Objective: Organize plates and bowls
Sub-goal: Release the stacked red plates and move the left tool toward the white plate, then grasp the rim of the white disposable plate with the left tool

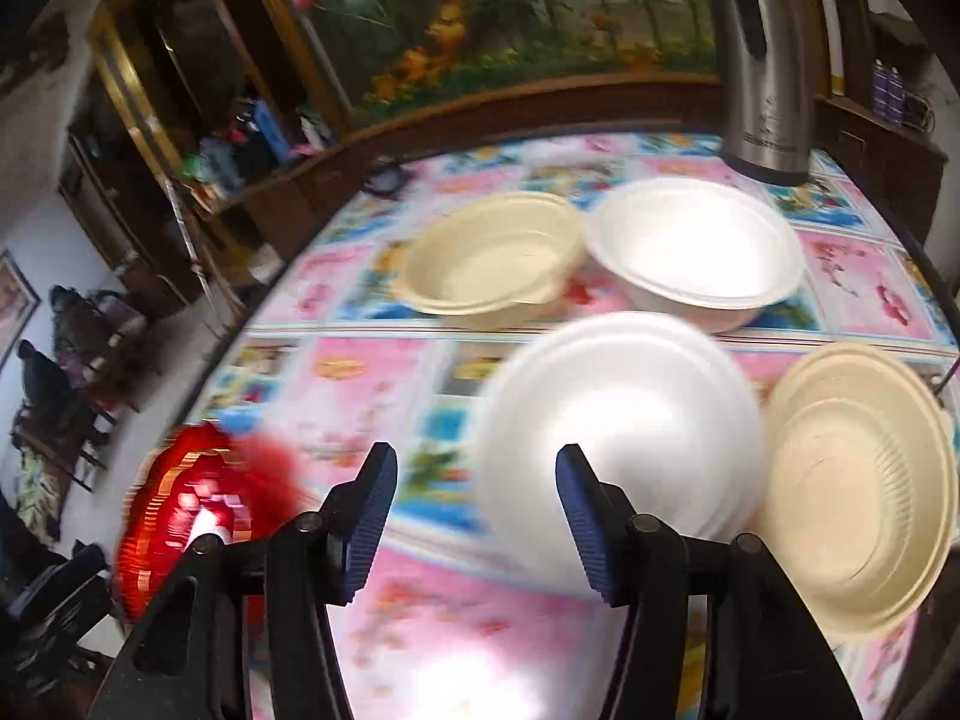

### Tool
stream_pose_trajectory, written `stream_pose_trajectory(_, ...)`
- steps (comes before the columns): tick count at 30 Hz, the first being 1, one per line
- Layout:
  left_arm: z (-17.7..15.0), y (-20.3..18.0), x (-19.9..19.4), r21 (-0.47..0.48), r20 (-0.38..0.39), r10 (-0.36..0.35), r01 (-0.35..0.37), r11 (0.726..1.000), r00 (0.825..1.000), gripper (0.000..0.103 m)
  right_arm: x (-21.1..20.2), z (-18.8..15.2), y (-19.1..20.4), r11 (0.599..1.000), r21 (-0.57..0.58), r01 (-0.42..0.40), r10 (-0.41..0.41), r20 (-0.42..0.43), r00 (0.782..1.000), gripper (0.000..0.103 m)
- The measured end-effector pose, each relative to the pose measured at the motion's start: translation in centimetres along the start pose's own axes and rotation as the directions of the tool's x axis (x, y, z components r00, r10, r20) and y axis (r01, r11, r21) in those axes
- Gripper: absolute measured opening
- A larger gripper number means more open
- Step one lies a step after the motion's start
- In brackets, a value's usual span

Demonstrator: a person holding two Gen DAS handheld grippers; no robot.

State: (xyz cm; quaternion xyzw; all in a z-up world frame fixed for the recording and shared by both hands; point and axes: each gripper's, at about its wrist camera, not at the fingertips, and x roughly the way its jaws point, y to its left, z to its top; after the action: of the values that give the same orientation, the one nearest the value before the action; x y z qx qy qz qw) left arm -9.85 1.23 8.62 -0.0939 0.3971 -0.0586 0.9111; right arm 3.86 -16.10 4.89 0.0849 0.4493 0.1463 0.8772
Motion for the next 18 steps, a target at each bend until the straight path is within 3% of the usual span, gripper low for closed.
stream_pose_trajectory(5,-0.4,-1.4,0.5,0.019,-0.030,-0.026,0.027,0.999,0.999,0.073,0.7,-2.2,1.1,0.983,-0.079,-0.167,0.153,-0.158,0.975,0.060)
stream_pose_trajectory(6,-0.4,-1.5,0.6,0.016,-0.035,-0.031,0.031,0.999,0.999,0.073,0.2,-2.9,1.5,0.972,-0.092,-0.215,0.197,-0.171,0.965,0.060)
stream_pose_trajectory(8,-0.4,-1.6,0.7,0.011,-0.038,-0.044,0.044,0.999,0.998,0.073,-1.8,-4.9,2.0,0.932,-0.081,-0.354,0.332,-0.209,0.920,0.060)
stream_pose_trajectory(9,-0.4,-1.8,0.8,0.010,-0.038,-0.049,0.049,0.999,0.998,0.073,-2.8,-5.6,2.0,0.925,-0.081,-0.372,0.351,-0.200,0.915,0.060)
stream_pose_trajectory(13,-0.2,-2.7,1.5,0.007,-0.043,-0.098,0.099,0.995,0.994,0.073,-8.0,-7.0,-0.5,0.941,-0.069,-0.332,0.331,-0.036,0.943,0.060)
stream_pose_trajectory(15,-0.1,-3.6,2.3,-0.008,-0.062,-0.147,0.146,0.989,0.987,0.073,-9.8,-7.3,-2.5,0.963,-0.028,-0.270,0.271,0.063,0.961,0.058)
stream_pose_trajectory(16,0.1,-4.0,2.6,-0.011,-0.071,-0.171,0.170,0.985,0.983,0.073,-10.3,-7.4,-3.5,0.973,-0.005,-0.231,0.230,0.101,0.968,0.053)
stream_pose_trajectory(17,0.3,-4.6,3.1,-0.011,-0.079,-0.187,0.187,0.982,0.979,0.070,-10.3,-7.5,-4.6,0.979,0.032,-0.200,0.195,0.118,0.974,0.038)
stream_pose_trajectory(18,0.4,-5.1,3.5,-0.010,-0.084,-0.187,0.187,0.982,0.979,0.068,-10.0,-7.3,-5.7,0.979,0.073,-0.188,0.179,0.114,0.977,0.034)
